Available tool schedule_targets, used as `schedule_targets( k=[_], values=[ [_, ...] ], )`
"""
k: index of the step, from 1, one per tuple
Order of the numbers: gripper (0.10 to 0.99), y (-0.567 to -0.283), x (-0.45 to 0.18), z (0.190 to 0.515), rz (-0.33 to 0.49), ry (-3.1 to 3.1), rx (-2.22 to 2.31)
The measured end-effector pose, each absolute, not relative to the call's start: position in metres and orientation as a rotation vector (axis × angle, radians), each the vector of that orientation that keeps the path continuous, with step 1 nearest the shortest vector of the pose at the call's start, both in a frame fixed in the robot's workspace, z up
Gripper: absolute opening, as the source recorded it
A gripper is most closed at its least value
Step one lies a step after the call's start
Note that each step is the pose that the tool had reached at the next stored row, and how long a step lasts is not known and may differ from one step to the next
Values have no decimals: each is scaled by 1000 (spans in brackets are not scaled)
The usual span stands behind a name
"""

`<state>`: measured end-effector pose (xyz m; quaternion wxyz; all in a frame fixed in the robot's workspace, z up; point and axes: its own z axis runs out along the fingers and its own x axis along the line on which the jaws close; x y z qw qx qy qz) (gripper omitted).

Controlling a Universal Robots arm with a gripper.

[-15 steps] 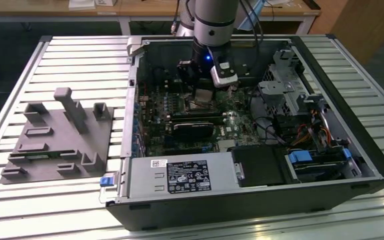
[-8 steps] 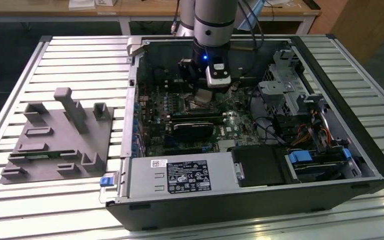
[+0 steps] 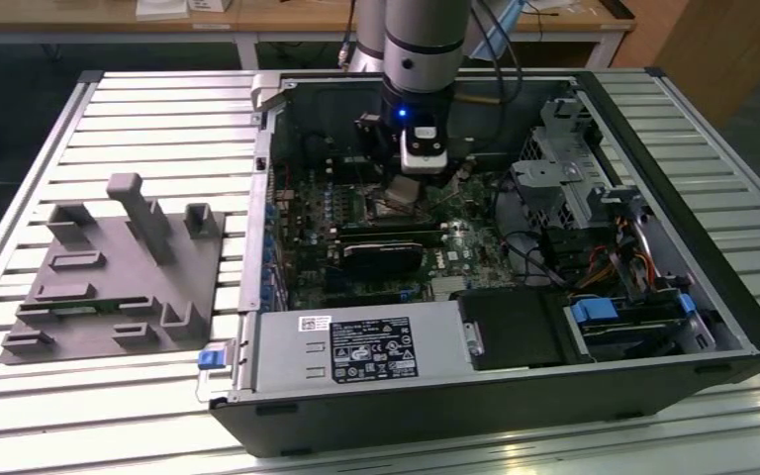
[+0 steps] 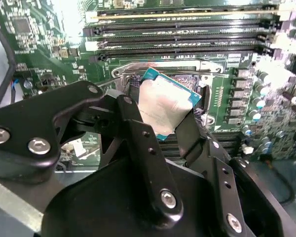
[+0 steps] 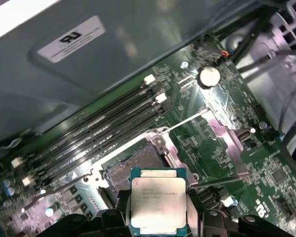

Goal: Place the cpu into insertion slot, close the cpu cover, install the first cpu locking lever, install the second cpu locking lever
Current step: 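Place the cpu into insertion slot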

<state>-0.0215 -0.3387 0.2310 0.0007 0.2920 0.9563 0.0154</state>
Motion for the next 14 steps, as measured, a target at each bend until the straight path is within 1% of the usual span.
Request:
schedule_targets(
  k=[14],
  values=[
    [541,-339,-22,230,48,2879,1245]
  ],
)
